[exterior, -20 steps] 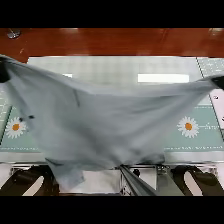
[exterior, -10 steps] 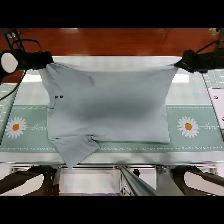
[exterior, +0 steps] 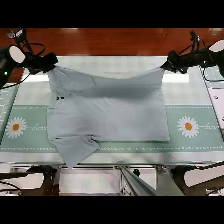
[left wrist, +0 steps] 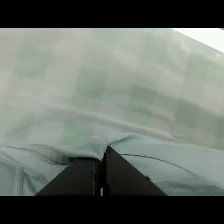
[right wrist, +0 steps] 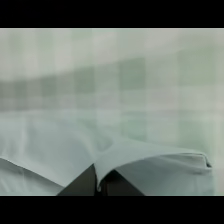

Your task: Fold the shirts.

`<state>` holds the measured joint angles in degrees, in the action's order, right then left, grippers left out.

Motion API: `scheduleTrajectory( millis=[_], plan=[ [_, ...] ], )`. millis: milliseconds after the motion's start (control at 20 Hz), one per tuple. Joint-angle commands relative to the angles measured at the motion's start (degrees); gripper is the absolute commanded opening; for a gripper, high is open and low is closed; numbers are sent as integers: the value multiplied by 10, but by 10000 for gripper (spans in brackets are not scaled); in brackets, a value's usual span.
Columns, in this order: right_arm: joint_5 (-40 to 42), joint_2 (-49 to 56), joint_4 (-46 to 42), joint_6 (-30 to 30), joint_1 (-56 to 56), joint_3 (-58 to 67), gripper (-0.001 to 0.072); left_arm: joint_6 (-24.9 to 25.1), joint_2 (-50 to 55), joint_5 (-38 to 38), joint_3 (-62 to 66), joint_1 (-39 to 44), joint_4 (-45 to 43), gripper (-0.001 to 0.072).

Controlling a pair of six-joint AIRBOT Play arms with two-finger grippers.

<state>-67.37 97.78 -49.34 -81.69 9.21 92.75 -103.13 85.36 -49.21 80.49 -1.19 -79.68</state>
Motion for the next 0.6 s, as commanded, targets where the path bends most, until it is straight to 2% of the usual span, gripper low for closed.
scheduleTrajectory(
  millis=[0,100,250,550],
  plan=[
    [-98,-2,3,37,6,6,35,109,-7,-129,19,-22,34,22],
    [-142,-4,-47,40,-7,0,35,134,-5,-192,9,-27,34,22],
    [-142,-4,-145,26,-34,-56,35,153,-1,-196,-58,-29,30,22],
    [-138,-4,-160,14,-31,-118,35,156,21,-210,-95,-40,32,22]
  ],
)
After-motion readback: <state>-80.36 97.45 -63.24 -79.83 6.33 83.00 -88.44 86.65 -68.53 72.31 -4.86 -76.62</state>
